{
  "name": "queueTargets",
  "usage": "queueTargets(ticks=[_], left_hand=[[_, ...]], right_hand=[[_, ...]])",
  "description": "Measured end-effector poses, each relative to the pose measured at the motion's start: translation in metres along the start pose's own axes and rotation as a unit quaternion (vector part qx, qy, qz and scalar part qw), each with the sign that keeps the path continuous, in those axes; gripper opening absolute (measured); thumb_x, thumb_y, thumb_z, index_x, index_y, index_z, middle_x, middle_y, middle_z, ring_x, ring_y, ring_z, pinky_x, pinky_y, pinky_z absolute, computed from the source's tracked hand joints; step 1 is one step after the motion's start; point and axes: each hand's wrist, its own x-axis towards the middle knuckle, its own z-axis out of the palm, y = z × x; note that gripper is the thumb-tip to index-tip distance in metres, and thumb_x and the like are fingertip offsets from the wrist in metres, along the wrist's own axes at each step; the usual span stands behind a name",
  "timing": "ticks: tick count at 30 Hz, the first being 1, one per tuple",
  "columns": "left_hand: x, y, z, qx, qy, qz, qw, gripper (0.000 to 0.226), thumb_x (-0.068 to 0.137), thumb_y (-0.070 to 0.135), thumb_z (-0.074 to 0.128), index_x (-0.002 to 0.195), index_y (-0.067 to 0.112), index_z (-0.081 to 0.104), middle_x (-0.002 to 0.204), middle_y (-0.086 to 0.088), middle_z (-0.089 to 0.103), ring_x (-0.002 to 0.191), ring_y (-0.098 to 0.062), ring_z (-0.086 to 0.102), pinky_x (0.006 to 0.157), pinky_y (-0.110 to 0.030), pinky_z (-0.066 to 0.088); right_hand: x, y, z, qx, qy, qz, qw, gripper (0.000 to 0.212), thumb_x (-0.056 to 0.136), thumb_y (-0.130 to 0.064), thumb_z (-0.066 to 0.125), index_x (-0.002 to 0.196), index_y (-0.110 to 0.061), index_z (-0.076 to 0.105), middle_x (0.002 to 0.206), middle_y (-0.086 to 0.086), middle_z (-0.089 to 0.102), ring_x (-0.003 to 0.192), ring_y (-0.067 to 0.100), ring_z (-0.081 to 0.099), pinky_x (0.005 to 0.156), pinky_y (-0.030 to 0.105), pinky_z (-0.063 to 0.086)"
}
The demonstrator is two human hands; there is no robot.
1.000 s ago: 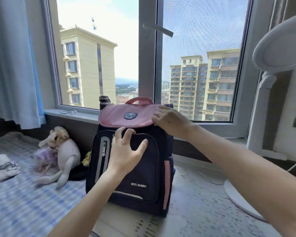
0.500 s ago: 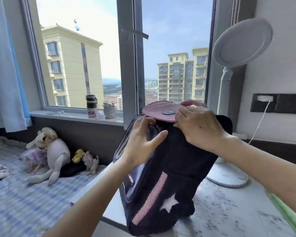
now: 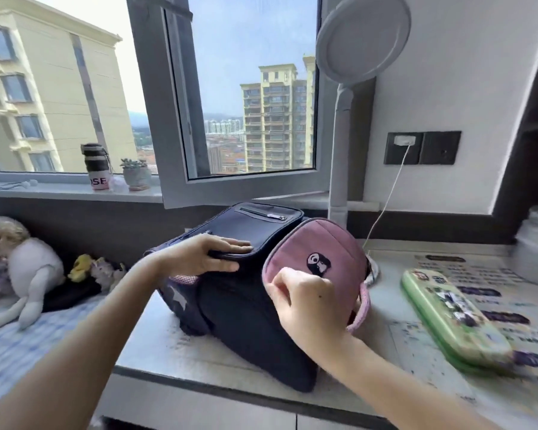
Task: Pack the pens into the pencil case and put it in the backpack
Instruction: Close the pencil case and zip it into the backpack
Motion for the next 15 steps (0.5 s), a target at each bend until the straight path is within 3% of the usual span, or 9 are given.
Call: queueTargets(ticks=[2, 3, 5, 7, 8, 9, 11, 13, 15], left_hand=[[-0.008, -0.012, -0.011, -0.04, -0.013, -0.03, 0.999, 0.048, 0.055, 0.081, 0.058, 0.1, 0.065, 0.056, 0.122, 0.043, 0.048, 0.124, 0.012, 0.041, 0.105, -0.011, 0.029], [-0.013, -0.015, -0.016, -0.065, -0.016, -0.039, 0.997, 0.043, 0.059, 0.075, 0.063, 0.099, 0.061, 0.06, 0.122, 0.039, 0.05, 0.122, 0.012, 0.043, 0.099, -0.008, 0.033], [-0.017, -0.024, -0.021, -0.119, -0.011, -0.049, 0.992, 0.023, 0.075, 0.042, 0.068, 0.097, 0.048, 0.068, 0.121, 0.032, 0.055, 0.119, 0.008, 0.048, 0.088, -0.004, 0.039], [-0.018, -0.034, -0.021, -0.133, -0.007, -0.04, 0.99, 0.032, 0.083, 0.012, 0.062, 0.095, 0.039, 0.071, 0.12, 0.027, 0.058, 0.117, 0.004, 0.051, 0.082, -0.005, 0.043], [-0.019, -0.037, -0.021, -0.136, -0.005, -0.044, 0.99, 0.033, 0.084, 0.008, 0.061, 0.094, 0.037, 0.072, 0.119, 0.025, 0.06, 0.116, 0.002, 0.053, 0.081, -0.006, 0.043], [-0.02, -0.038, -0.02, -0.147, 0.008, -0.054, 0.988, 0.028, 0.083, 0.011, 0.062, 0.093, 0.035, 0.074, 0.118, 0.022, 0.062, 0.116, -0.002, 0.055, 0.08, -0.006, 0.044], [-0.022, -0.034, -0.019, -0.157, 0.034, -0.067, 0.985, 0.021, 0.074, 0.038, 0.07, 0.092, 0.028, 0.076, 0.116, 0.016, 0.066, 0.115, -0.009, 0.057, 0.083, -0.01, 0.046], [-0.022, -0.028, -0.019, -0.138, 0.055, -0.058, 0.987, 0.053, 0.058, 0.068, 0.07, 0.092, 0.027, 0.075, 0.113, 0.016, 0.068, 0.111, -0.006, 0.059, 0.091, -0.016, 0.045], [-0.017, -0.014, -0.014, -0.122, 0.09, -0.048, 0.987, 0.053, 0.058, 0.071, 0.062, 0.095, 0.033, 0.072, 0.108, 0.022, 0.068, 0.107, 0.003, 0.059, 0.096, -0.02, 0.041]], right_hand=[[0.006, 0.014, -0.008, 0.095, -0.018, 0.087, 0.991, 0.01, 0.083, -0.019, 0.063, 0.074, -0.015, 0.066, 0.064, -0.001, 0.068, 0.061, 0.019, 0.063, 0.061, 0.028, 0.048], [0.01, 0.03, -0.011, 0.1, 0.011, 0.124, 0.987, 0.01, 0.086, -0.017, 0.059, 0.08, -0.014, 0.067, 0.071, 0.0, 0.07, 0.068, 0.02, 0.064, 0.065, 0.029, 0.048], [0.018, 0.073, -0.012, 0.047, 0.067, 0.193, 0.978, 0.016, 0.087, -0.01, 0.053, 0.095, -0.011, 0.067, 0.091, 0.006, 0.071, 0.084, 0.024, 0.065, 0.075, 0.028, 0.045], [0.027, 0.12, -0.005, 0.005, 0.016, 0.27, 0.963, 0.03, 0.086, -0.005, 0.047, 0.112, -0.009, 0.062, 0.111, 0.012, 0.065, 0.098, 0.032, 0.06, 0.082, 0.033, 0.044], [0.031, 0.14, 0.001, 0.031, -0.032, 0.321, 0.946, 0.035, 0.084, -0.003, 0.044, 0.115, -0.009, 0.06, 0.111, 0.013, 0.064, 0.095, 0.033, 0.06, 0.08, 0.035, 0.046], [0.034, 0.157, 0.007, 0.092, -0.07, 0.367, 0.923, 0.037, 0.083, 0.0, 0.04, 0.114, -0.009, 0.059, 0.103, 0.012, 0.064, 0.086, 0.031, 0.061, 0.071, 0.034, 0.048], [0.038, 0.178, 0.013, 0.214, -0.11, 0.408, 0.881, 0.04, 0.08, 0.01, 0.032, 0.101, -0.003, 0.063, 0.081, 0.008, 0.062, 0.07, 0.024, 0.055, 0.055, 0.027, 0.041], [0.038, 0.194, 0.015, 0.255, -0.141, 0.414, 0.862, 0.045, 0.078, 0.015, 0.027, 0.092, -0.003, 0.066, 0.071, 0.008, 0.06, 0.063, 0.021, 0.05, 0.054, 0.027, 0.042], [0.034, 0.2, 0.013, 0.28, -0.173, 0.414, 0.849, 0.045, 0.082, 0.014, 0.029, 0.09, -0.008, 0.067, 0.07, 0.009, 0.059, 0.057, 0.017, 0.049, 0.053, 0.028, 0.051]])
